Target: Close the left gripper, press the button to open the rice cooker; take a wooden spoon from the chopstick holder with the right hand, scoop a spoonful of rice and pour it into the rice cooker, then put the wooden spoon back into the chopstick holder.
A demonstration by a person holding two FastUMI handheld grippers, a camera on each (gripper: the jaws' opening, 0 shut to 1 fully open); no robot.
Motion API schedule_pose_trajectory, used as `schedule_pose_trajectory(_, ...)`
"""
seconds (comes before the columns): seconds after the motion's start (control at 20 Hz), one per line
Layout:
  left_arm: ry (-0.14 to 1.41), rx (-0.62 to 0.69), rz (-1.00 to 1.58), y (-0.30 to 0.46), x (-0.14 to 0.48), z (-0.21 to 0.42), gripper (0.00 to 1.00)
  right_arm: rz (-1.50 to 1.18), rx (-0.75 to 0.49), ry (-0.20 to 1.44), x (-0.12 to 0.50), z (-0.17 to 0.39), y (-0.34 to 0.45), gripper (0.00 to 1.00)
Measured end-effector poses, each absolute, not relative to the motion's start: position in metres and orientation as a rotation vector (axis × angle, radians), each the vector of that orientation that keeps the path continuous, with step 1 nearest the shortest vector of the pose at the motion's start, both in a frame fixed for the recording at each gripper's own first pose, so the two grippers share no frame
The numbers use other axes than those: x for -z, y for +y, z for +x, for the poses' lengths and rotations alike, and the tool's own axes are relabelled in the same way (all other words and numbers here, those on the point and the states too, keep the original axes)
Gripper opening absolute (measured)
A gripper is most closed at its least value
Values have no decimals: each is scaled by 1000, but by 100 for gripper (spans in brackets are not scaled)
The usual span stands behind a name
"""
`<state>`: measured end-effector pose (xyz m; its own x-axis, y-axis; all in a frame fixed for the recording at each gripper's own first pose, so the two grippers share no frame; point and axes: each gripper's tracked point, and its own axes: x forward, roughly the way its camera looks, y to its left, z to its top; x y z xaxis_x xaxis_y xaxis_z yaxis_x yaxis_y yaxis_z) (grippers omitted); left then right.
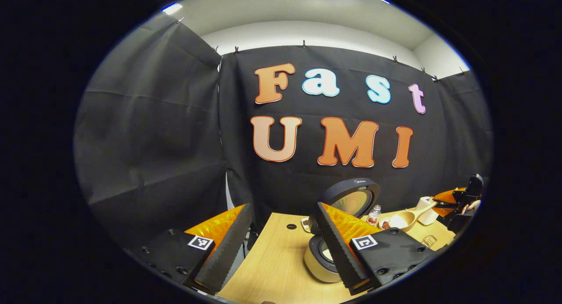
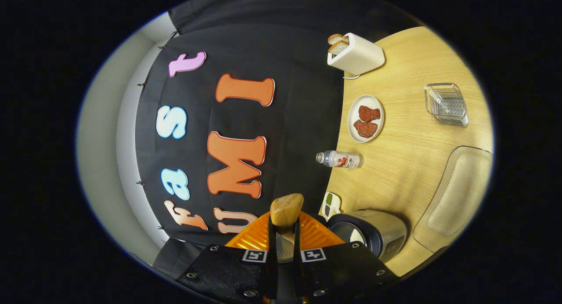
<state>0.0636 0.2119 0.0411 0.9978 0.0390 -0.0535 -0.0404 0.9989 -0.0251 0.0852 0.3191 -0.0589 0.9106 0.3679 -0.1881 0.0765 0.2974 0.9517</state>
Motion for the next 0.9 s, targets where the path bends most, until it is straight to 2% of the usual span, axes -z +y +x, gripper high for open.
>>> schedule_pose_trajectory(0.45, 63, -65, -31, 223, -37, 55, 96, 1029, -250, 433, 77, 110, 366, 13)
schedule_pose_trajectory(0.9, 65, -79, -29, 233, -36, 54, 97, 792, -317, 317, 58, 112, 387, 14)
